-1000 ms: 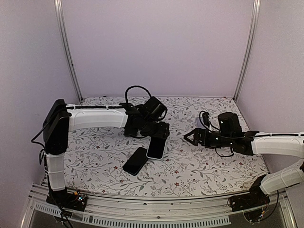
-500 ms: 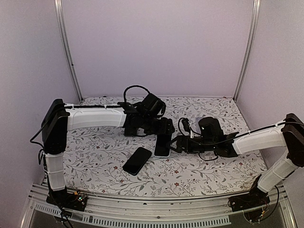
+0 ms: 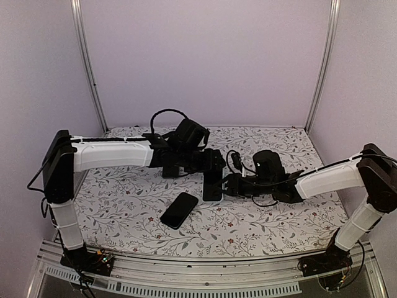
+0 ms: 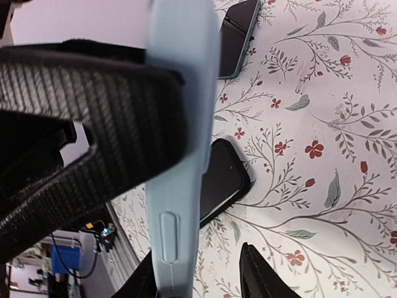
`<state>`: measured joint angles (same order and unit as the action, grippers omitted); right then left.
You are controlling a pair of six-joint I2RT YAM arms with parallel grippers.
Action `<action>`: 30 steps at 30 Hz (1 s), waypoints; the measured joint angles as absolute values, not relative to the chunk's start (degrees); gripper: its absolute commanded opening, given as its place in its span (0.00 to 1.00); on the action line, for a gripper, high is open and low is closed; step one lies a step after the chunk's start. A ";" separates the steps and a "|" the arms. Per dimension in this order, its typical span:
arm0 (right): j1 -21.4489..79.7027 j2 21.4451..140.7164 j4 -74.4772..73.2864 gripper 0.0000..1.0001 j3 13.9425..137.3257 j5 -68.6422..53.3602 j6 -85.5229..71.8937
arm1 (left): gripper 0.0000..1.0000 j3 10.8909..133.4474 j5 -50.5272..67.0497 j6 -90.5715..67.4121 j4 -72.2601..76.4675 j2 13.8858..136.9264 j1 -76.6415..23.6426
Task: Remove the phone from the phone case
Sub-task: Pass from the left arm to the right, then pass from the right arm to the left
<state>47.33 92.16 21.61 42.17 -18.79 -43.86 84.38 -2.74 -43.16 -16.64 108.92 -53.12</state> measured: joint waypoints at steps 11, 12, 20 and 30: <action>47.53 92.31 22.76 0.00 43.66 -20.75 -45.34 | 0.68 78.06 -0.80 -45.04 -10.04 105.21 -51.81; 47.59 92.25 22.72 0.00 43.68 -20.75 -45.21 | 0.73 77.25 -0.47 -45.04 -9.43 104.64 -51.75; 47.59 90.02 19.07 0.00 45.76 -21.63 -43.44 | 0.99 75.22 2.57 -43.00 -6.28 99.88 -50.35; 46.30 88.09 13.72 0.00 48.60 -24.86 -41.15 | 0.98 70.81 8.38 -40.18 1.74 91.77 -46.83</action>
<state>46.30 88.09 13.72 48.60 -24.86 -41.15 70.81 8.38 -40.18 1.74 91.77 -46.83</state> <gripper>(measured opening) 0.092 0.993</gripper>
